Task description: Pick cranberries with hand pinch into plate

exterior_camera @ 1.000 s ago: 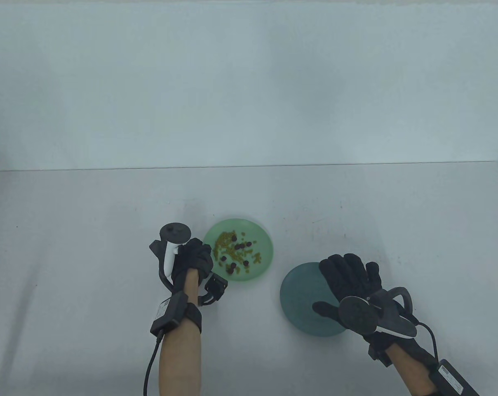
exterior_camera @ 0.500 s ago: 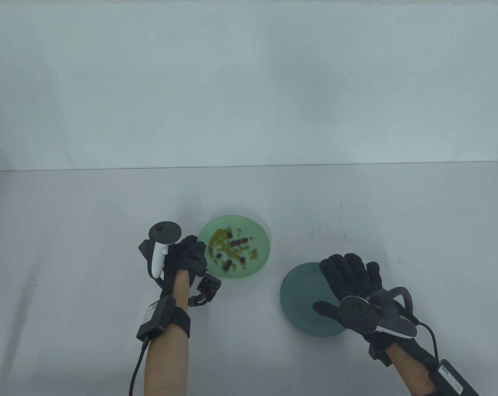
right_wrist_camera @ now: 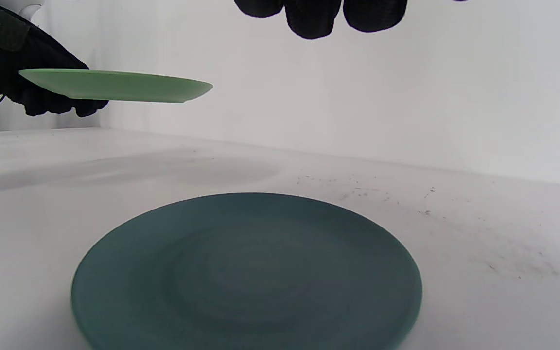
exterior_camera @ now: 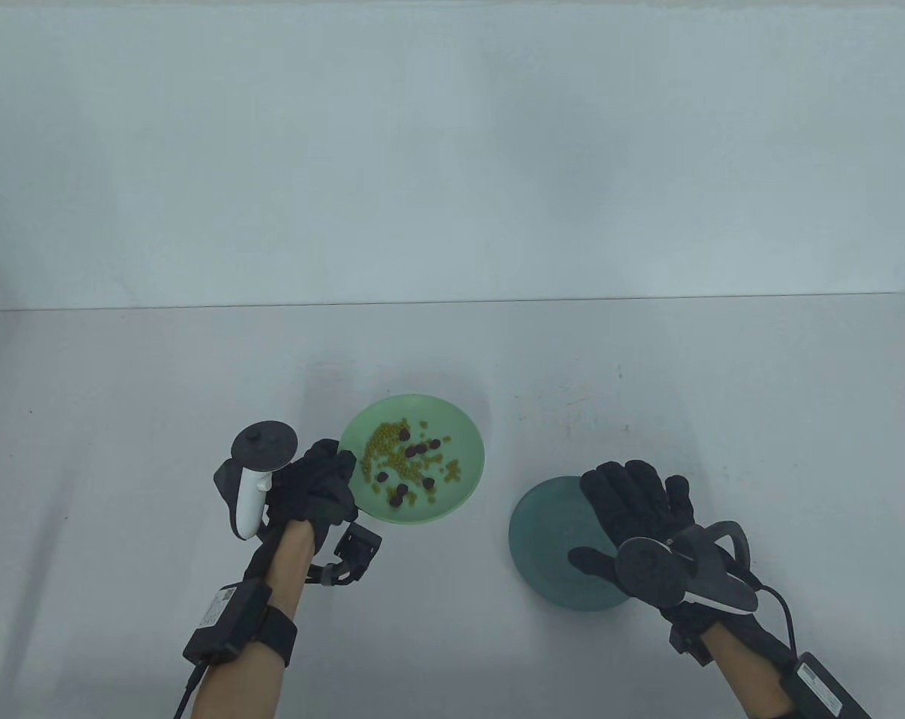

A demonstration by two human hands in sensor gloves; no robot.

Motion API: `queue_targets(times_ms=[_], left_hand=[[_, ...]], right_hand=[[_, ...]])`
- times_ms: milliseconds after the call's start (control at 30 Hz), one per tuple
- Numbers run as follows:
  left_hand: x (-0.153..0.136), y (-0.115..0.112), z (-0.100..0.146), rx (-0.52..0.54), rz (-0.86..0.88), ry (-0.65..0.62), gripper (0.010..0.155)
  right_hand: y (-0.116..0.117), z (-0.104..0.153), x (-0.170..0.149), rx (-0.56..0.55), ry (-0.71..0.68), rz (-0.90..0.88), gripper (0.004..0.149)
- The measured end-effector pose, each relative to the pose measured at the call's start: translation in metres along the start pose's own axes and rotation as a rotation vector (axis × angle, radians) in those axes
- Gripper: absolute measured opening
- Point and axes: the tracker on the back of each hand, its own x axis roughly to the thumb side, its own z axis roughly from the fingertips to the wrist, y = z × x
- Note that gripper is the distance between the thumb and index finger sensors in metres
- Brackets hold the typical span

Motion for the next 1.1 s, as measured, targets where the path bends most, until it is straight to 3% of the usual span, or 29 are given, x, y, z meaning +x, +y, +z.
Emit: queue_targets(times_ms=[567, 933, 1100], left_hand=[[-0.012, -0.011, 0.049, -0.094, 0.019, -0.066, 0.051], [-0.018, -0.012, 0.050, -0.098, 0.023, -0.077, 0.052], [-0.018, -0.013, 0.050, -0.099, 0.015, -0.075, 0.052]], right_hand=[[0.001, 0.000, 0.001, 0.013, 0.006, 0.010, 0.091], [0.000, -0.002, 0.001, 0.021, 0.018, 0.021, 0.091], [-0.019, -0.009, 0.007, 0.005, 0.017, -0.015, 0.089]])
